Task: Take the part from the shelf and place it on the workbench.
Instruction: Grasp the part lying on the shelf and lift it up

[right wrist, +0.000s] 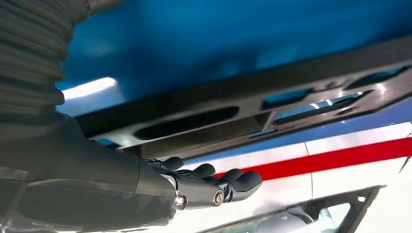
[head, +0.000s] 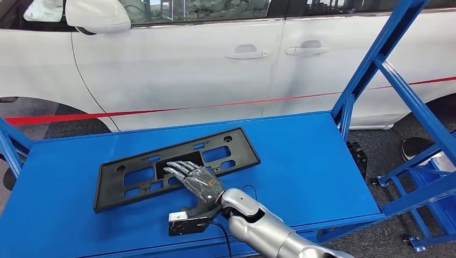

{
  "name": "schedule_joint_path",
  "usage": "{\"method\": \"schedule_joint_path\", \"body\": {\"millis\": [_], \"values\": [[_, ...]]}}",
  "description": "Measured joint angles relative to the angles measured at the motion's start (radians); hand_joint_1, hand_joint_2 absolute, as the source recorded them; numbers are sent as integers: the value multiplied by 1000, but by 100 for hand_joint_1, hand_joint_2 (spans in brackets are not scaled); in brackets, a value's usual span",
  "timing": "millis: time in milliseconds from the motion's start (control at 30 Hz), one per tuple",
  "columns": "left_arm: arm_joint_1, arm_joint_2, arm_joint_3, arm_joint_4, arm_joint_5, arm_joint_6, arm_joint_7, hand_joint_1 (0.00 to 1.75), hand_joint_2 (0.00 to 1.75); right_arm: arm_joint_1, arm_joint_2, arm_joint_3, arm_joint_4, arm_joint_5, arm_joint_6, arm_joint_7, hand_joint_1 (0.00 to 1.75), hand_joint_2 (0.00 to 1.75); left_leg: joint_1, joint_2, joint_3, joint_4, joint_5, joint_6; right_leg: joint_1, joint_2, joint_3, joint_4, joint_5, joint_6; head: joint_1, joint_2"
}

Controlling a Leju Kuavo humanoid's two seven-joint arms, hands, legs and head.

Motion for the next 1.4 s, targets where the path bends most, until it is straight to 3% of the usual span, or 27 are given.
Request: {"method": "schedule_joint_path", "body": {"millis": [233,533,667,733,867,1100,1167,1267,1400], "values": [[-1,0,-16,0,20,-11,-1,0,0,-20,83,-9,87,-25,28,10,0,175,0,0,0,0,0,0,0,0,0,0,0,0,0,0],[-1,1,-18,0,43,-26,-13,0,0,-26,129,-16,129,-35,63,11,0,175,0,0,0,0,0,0,0,0,0,0,0,0,0,0],[-2,1,-19,0,53,-33,-30,0,0,-20,131,-22,126,-48,91,11,0,0,0,0,0,0,0,0,0,0,0,0,0,0,0,0],[-2,1,-19,0,58,-34,-34,0,0,-14,131,-28,116,-63,116,11,0,0,0,0,0,0,0,0,0,0,0,0,0,0,0,0],[-2,1,-20,0,70,-35,-35,0,0,1,131,-41,88,-118,191,4,0,175,0,0,0,0,0,0,0,0,0,0,0,0,0,0],[-3,1,-26,0,94,-37,-35,0,0,23,131,-123,26,-443,489,0,0,175,0,0,0,0,0,0,0,1,0,0,0,0,0,0],[-4,1,-31,-1,102,-35,-35,0,0,27,130,-137,15,-479,527,6,0,175,0,0,0,0,0,0,0,0,0,0,0,0,0,0],[-5,1,-40,-1,120,-29,-34,0,0,27,123,-137,1,-410,460,7,0,175,0,0,0,0,0,0,0,0,0,0,0,0,0,0],[-7,1,-52,-1,147,-20,-34,0,0,12,105,-100,-5,-148,206,-2,0,175,0,0,0,0,0,0,0,0,0,0,0,0,0,0]]}}
